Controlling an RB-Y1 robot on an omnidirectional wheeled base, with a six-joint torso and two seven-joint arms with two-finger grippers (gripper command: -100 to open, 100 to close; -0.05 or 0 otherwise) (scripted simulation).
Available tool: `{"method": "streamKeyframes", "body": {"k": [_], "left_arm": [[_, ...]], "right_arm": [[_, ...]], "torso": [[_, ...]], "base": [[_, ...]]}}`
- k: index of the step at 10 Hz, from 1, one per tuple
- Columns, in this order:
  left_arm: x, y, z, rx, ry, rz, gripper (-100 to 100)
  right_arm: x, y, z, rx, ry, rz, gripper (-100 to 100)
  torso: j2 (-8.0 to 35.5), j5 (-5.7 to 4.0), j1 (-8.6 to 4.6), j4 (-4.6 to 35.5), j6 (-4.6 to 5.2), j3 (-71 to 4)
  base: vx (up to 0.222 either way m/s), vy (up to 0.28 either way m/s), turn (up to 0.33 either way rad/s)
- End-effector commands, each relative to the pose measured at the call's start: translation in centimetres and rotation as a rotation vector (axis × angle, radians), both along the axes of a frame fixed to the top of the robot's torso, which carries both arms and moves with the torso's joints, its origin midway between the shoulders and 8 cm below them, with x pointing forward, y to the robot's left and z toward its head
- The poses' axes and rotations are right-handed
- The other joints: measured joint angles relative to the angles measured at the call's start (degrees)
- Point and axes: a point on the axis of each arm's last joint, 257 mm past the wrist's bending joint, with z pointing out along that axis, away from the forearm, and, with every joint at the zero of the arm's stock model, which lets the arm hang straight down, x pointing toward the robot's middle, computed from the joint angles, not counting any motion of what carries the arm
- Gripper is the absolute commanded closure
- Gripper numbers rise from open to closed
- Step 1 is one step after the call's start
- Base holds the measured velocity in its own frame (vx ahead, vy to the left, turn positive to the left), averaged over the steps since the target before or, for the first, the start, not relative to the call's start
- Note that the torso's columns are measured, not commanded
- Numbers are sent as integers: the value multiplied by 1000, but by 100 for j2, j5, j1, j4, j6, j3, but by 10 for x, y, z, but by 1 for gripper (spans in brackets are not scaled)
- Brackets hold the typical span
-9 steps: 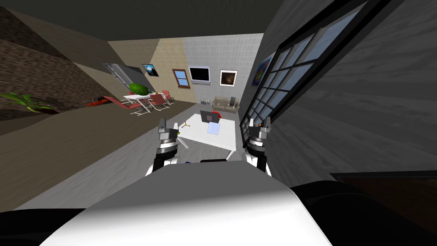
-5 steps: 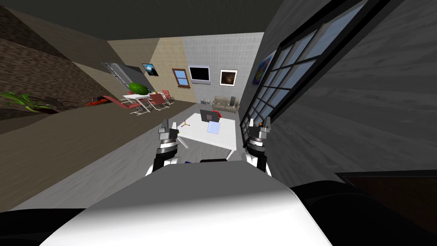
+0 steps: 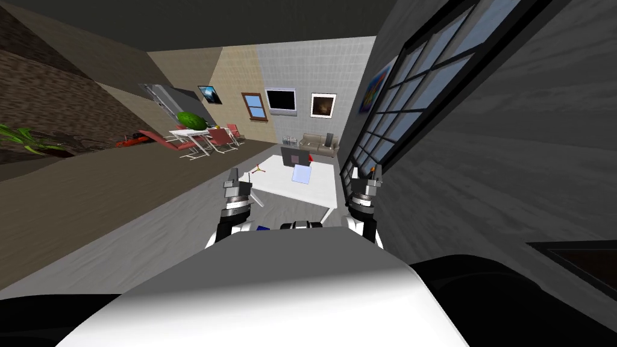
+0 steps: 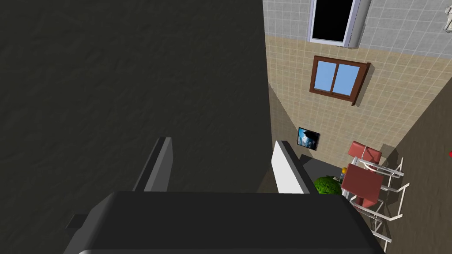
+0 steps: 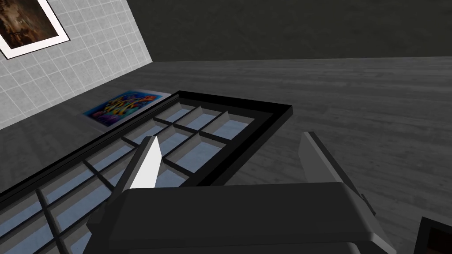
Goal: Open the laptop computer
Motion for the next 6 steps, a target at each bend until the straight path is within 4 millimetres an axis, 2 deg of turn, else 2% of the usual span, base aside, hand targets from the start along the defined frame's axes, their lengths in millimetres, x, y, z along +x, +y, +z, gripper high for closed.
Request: {"method": "streamKeyframes", "body": {"k": [1,3,6], "left_arm": [[6,2,-11,44,48,-6,-100],[14,8,-26,85,111,2,-100],[27,28,-56,145,226,37,-100]], "right_arm": [[0,0,0,0,0,0,0],[0,0,0,0,1,0,0],[0,0,0,0,1,0,0]], "torso": [[423,0,0,423,0,-846],[674,2,7,669,1,-1350],[688,1,2,690,1,-1385]], "base": [[1,5,-219],[-19,25,-287],[-16,38,-337]]}}
